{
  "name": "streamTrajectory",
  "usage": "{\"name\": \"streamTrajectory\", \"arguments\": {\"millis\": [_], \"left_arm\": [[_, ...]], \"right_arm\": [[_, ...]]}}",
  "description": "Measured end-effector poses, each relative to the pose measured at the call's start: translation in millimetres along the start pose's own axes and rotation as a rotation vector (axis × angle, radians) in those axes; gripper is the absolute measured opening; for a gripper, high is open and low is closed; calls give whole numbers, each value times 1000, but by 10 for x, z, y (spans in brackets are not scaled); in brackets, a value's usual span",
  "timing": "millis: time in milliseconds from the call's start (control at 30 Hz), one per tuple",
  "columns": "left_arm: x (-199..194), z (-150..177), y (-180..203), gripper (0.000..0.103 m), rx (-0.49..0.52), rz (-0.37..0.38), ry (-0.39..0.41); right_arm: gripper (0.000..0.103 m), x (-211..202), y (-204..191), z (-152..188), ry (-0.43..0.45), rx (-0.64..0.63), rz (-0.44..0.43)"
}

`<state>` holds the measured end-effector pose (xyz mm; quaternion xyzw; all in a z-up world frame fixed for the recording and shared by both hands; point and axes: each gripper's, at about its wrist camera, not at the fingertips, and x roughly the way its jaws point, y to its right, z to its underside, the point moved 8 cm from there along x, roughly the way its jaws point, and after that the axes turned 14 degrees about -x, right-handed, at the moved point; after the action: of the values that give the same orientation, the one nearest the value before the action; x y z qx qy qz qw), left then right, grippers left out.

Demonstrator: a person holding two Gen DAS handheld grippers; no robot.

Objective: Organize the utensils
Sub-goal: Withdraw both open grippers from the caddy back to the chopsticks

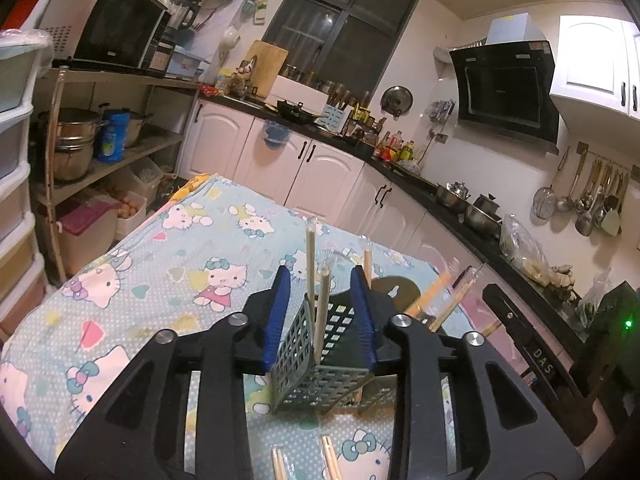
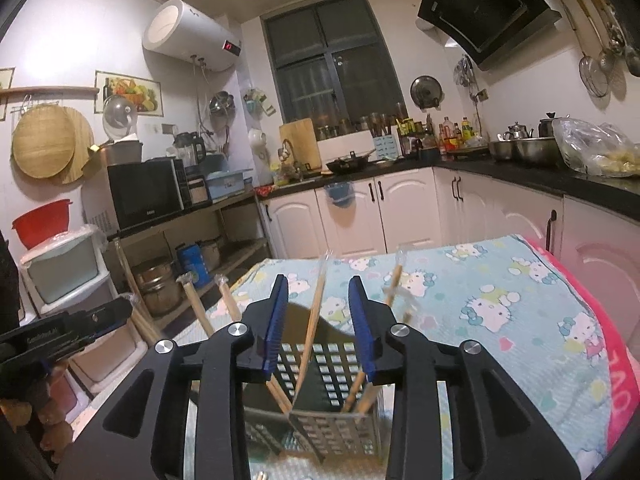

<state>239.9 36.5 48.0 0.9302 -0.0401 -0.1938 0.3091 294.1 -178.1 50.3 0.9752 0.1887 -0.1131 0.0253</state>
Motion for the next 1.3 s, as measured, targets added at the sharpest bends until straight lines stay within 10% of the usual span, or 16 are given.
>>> {"name": "streamTrajectory", "arguments": {"millis": [1300], "left_arm": [[-269, 756, -255, 78, 5, -26, -165]], "right_arm": [[52, -642, -63, 590, -178, -53, -39]]}}
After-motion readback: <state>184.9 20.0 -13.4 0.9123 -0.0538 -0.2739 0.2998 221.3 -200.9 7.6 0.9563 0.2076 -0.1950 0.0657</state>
